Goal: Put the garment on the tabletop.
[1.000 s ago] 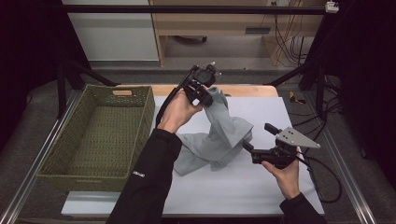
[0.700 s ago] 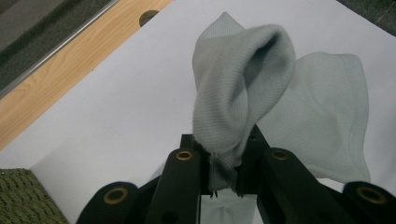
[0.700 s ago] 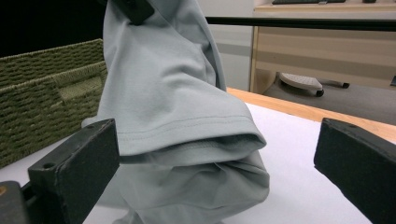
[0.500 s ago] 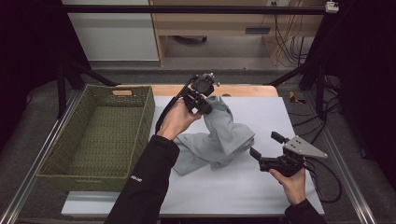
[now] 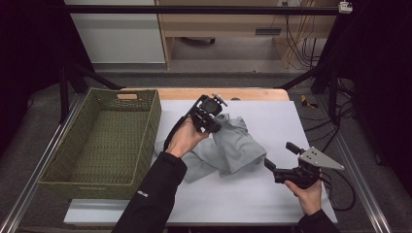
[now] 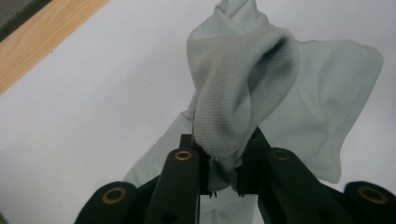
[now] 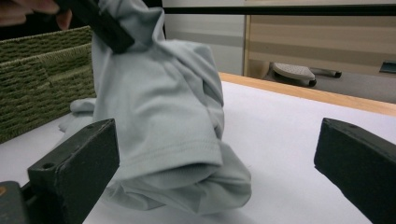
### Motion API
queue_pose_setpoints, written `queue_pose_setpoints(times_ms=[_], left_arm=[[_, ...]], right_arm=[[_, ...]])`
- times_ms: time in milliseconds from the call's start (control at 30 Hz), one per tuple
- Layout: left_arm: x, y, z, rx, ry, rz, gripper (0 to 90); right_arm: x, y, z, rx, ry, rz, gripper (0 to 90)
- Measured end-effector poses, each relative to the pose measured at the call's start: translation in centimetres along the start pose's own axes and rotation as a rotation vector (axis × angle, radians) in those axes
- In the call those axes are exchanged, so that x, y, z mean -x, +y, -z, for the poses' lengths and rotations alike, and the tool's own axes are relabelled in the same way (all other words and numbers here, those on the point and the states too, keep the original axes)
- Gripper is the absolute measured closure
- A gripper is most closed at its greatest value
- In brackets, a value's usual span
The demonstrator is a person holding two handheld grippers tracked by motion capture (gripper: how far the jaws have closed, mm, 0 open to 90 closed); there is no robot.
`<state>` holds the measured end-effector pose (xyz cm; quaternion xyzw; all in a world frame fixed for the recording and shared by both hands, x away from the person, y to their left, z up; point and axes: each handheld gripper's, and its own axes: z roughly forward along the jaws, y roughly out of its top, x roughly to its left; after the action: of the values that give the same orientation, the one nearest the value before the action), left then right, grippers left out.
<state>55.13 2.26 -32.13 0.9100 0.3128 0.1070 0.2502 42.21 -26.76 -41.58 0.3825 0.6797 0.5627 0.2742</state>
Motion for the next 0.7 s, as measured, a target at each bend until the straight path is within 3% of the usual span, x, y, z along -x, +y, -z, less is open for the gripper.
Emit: queue_pose_setpoints(times_ms=[267,300,433,467,500,533,567,600,667,700], left_arm=[[0.5,-0.8,-2.0,-0.024,-0.013,-0.007,78.0],[0.7,-1.0,-2.3,-0.046,-0.009,-0.026,77.2],[0.7,-1.3,-2.1,-0.019,-0.001,-0.029,63.1],[0.5,-1.5,-1.4,0.027,0.008,-0.026,57.1],[0.5,-1.5,-1.4,0.027,0.008,-0.026,51.7],[0.3,-1.7,-0.7,0.079,0.002,-0.019,45.8],[0.3,-1.7,-0.7,0.079,0.002,-0.019,38.7],[0.3,-1.9,-0.3,0.131,0.001,0.010,38.7],[0.1,-2.5,1.3,0.225,-0.015,0.031,29.8],[0.1,-2.5,1.3,0.225,-0.015,0.031,26.7]], right_arm=[[0.0,-0.3,-0.1,-0.015,0.006,0.002,0.9],[-0.1,-0.3,-0.2,-0.010,0.006,-0.002,0.9],[0.0,-0.4,-0.3,-0.016,0.006,-0.002,0.9],[0.0,-0.4,-0.3,-0.017,0.007,-0.004,0.9],[0.0,-0.4,-0.3,-0.017,0.007,-0.004,0.9],[-0.1,-0.5,-0.4,-0.018,0.005,-0.007,0.8],[-0.1,-0.5,-0.4,-0.019,0.007,-0.005,0.8],[-0.1,-0.5,-0.4,-0.019,0.007,-0.005,0.8],[-0.1,-0.5,-0.5,-0.011,0.006,-0.002,0.8],[-0.1,-0.5,-0.5,-0.010,0.004,0.000,0.8]])
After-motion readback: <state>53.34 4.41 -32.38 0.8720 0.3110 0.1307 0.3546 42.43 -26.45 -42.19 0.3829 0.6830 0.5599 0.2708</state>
